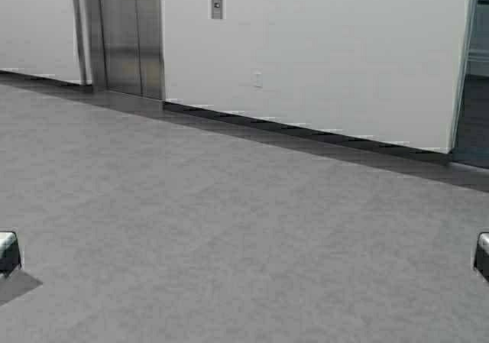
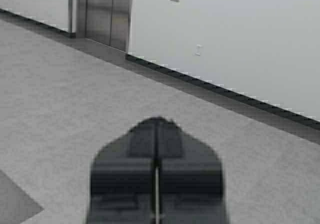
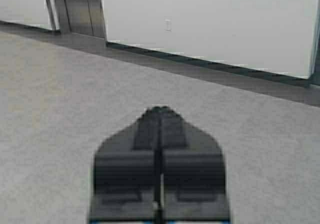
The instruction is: Navigate to elevator, push the call button, then enter the elevator
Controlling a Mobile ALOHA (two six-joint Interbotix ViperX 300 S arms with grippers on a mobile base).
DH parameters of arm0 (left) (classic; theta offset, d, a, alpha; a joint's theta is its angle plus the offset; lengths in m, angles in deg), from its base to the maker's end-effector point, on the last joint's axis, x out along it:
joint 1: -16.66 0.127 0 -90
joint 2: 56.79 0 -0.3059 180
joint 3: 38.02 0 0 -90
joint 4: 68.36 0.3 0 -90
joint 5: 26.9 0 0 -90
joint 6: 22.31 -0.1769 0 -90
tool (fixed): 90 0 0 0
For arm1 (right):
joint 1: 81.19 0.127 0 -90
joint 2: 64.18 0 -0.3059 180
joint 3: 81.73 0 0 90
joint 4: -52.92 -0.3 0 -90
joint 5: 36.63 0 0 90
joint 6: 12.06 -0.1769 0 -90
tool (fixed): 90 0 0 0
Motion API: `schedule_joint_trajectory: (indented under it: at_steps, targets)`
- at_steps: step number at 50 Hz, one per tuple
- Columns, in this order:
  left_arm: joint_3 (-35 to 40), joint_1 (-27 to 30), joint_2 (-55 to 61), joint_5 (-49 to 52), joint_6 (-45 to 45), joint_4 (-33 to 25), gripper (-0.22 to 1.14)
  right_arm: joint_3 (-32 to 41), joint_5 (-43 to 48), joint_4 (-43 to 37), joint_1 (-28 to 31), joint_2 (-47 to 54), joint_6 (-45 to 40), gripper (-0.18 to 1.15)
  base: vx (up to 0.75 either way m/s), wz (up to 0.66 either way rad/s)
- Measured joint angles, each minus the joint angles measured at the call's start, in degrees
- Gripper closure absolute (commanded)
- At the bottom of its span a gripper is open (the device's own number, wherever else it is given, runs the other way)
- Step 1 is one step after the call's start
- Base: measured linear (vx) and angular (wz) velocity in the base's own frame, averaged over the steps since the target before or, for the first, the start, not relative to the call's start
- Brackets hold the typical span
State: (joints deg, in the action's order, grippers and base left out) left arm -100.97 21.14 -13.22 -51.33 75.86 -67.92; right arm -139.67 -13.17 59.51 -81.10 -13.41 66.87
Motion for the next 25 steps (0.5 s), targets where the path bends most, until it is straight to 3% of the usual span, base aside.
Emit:
schedule_joint_trajectory:
  at_steps: [25]
  targets:
    - [0.62, -0.88, 4.48, 0.00, -0.44, 0.09, 0.89, -0.09, 1.14, 2.64, 0.00, 0.18, -0.79, 0.93, 0.71, 0.07]
